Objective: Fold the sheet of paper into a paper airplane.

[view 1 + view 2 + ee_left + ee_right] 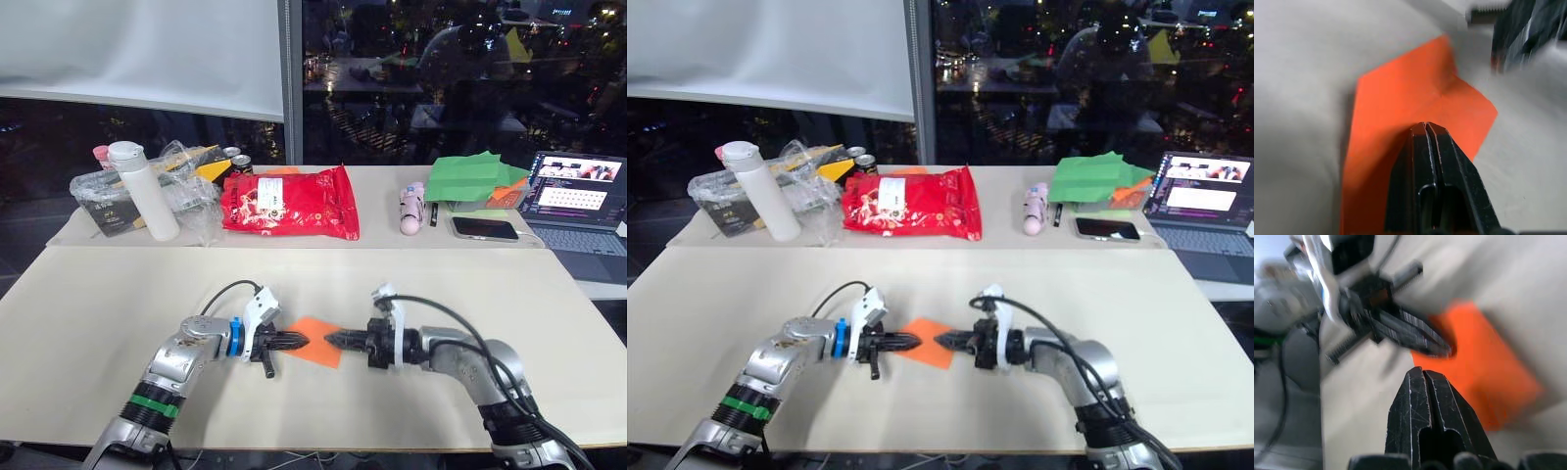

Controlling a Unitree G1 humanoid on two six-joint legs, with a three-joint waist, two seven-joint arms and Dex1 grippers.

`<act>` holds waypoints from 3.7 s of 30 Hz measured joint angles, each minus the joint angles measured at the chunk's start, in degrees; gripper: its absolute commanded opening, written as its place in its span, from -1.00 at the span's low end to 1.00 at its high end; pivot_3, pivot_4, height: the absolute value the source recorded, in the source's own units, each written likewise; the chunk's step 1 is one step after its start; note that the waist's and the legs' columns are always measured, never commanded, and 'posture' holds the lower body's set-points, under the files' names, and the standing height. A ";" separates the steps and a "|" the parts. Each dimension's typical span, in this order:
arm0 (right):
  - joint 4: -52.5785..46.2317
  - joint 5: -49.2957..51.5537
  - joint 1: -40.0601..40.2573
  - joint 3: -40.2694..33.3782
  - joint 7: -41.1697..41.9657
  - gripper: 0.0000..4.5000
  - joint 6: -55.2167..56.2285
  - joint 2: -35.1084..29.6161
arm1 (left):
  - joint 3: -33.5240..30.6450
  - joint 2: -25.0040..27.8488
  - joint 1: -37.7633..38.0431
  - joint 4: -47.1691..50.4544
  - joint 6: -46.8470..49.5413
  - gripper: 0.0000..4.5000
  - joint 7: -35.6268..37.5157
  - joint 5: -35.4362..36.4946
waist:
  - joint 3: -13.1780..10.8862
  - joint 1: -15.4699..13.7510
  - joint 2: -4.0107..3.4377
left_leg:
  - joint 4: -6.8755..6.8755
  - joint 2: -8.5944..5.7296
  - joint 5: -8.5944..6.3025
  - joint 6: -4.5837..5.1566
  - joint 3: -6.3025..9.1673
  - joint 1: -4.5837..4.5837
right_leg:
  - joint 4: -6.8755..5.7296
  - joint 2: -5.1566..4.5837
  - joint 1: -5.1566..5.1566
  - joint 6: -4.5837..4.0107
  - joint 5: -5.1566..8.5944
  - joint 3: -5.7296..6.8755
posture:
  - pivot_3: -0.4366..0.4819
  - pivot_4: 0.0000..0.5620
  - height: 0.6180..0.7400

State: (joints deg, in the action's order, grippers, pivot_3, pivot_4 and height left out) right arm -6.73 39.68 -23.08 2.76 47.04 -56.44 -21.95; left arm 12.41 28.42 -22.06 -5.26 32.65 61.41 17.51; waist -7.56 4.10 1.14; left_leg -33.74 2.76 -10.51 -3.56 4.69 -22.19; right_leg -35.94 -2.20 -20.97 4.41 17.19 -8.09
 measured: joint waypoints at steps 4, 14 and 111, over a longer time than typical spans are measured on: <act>1.44 0.06 -3.98 -2.52 -0.97 -0.98 0.49 -1.67 | -0.09 0.92 1.41 1.45 0.15 -1.00 0.05 0.56 | 0.00 -0.15 0.00 | -0.02 0.00 0.00 0.00 0.00 0.03 | 0.05 0.00 0.01 0.00 0.00 0.00 | -0.05 -0.47 0.66; 5.22 -7.32 1.45 1.97 1.09 0.15 5.43 -7.10 | -0.68 1.44 2.59 2.78 0.39 -1.00 -0.46 0.86 | 0.01 -0.15 -0.04 | -0.02 -0.01 -0.01 0.01 -0.02 -0.01 | 0.07 0.00 0.02 -0.01 0.01 -0.03 | -0.05 -0.47 0.66; 9.57 -39.14 1.50 19.34 -3.27 -0.98 41.82 4.42 | -2.22 0.25 -0.95 -5.49 -1.58 -1.00 -2.48 2.87 | -0.10 -0.34 0.11 | -0.06 -0.03 -0.03 0.01 -0.03 0.56 | -0.02 -0.02 0.60 -0.19 0.11 -0.04 | -0.05 -0.47 0.66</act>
State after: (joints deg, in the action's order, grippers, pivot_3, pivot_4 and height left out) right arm 2.85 0.54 -21.59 22.10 43.77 -14.62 -17.53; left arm 10.19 28.67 -23.01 -10.75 31.07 58.93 20.37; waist -7.66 3.76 1.24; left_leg -33.80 2.73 -10.54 -3.55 4.66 -21.63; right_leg -35.96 -2.22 -20.37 4.22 17.30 -8.13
